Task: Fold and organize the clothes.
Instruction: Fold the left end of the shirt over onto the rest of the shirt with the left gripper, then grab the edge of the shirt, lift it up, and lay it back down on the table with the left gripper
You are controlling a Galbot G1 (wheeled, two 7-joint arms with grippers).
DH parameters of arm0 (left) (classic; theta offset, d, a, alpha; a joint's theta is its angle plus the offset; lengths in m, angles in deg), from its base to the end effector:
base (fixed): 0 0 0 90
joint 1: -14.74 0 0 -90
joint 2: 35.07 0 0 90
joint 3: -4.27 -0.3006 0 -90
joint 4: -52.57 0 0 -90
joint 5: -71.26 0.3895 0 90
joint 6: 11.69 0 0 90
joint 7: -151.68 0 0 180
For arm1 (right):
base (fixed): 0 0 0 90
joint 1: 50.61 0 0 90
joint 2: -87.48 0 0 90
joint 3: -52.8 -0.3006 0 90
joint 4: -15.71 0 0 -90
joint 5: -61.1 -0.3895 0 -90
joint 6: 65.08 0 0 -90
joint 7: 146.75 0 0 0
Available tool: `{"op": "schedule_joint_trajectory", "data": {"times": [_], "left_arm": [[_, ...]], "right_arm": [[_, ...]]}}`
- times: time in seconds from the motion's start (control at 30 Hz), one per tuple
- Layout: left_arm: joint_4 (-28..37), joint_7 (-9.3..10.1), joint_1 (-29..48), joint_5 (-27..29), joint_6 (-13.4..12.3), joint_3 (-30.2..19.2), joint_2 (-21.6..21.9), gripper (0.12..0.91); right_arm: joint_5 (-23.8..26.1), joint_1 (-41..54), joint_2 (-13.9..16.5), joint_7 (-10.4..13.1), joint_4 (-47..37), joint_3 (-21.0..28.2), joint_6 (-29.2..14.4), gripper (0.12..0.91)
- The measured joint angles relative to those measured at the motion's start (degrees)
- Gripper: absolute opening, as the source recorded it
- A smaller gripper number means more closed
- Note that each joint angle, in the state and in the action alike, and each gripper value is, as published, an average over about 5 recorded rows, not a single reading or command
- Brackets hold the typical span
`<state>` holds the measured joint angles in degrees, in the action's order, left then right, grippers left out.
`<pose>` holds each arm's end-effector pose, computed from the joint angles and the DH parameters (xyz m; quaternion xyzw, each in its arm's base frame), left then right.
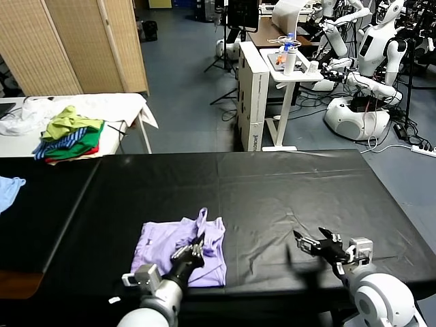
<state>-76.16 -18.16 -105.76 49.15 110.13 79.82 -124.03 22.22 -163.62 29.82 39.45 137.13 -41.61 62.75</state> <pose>0.2239 -0.0748 -0.1995 -0.1011 -0.9480 0.1900 0.2345 0.2782 -0.0738 -0.1928 0.0805 -0.9567 -0.0126 0.2794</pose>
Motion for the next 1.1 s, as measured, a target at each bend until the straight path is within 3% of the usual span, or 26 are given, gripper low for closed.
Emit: {"op": "schedule_joint_trajectory", "data": {"times": [0.17,0.27,0.43,0.53,0.63,0.83,1.1], "left_arm": [[0.57,-1.03,-0.5,1.48,-0.77,-0.74,-0.95,0.226],[0.3,-2.13,-0.74,0.81,-2.06,-1.31,-1.37,0.381],[-0.91,-5.07,-1.41,-2.01,-4.39,-1.6,-1.18,0.704],[-1.83,-6.47,-1.24,-2.62,-5.47,-0.61,-0.49,0.85],[-2.63,-6.66,-0.3,-2.91,-6.38,1.67,0.66,0.9],[-2.1,-5.91,0.63,-1.45,-8.94,8.59,4.8,0.907],[-0.55,-5.95,0.05,0.78,-9.78,16.11,9.22,0.907]], "right_arm": [[0.18,0.65,0.58,-1.14,-0.21,1.15,-0.04,0.907],[0.29,1.06,1.17,-2.52,-0.08,2.15,-0.42,0.907],[0.28,1.9,3.09,-5.08,0.79,4.7,-1.8,0.907],[0.26,2.57,4.63,-7.05,1.62,6.71,-3.25,0.907],[0.29,3.85,6.53,-9.15,2.86,9.89,-5.11,0.907],[2.25,10.23,10.44,-12.58,4.56,20.8,-7.34,0.907],[5.29,23.71,10.62,-13.43,2.57,38.99,-7.51,0.907]]}}
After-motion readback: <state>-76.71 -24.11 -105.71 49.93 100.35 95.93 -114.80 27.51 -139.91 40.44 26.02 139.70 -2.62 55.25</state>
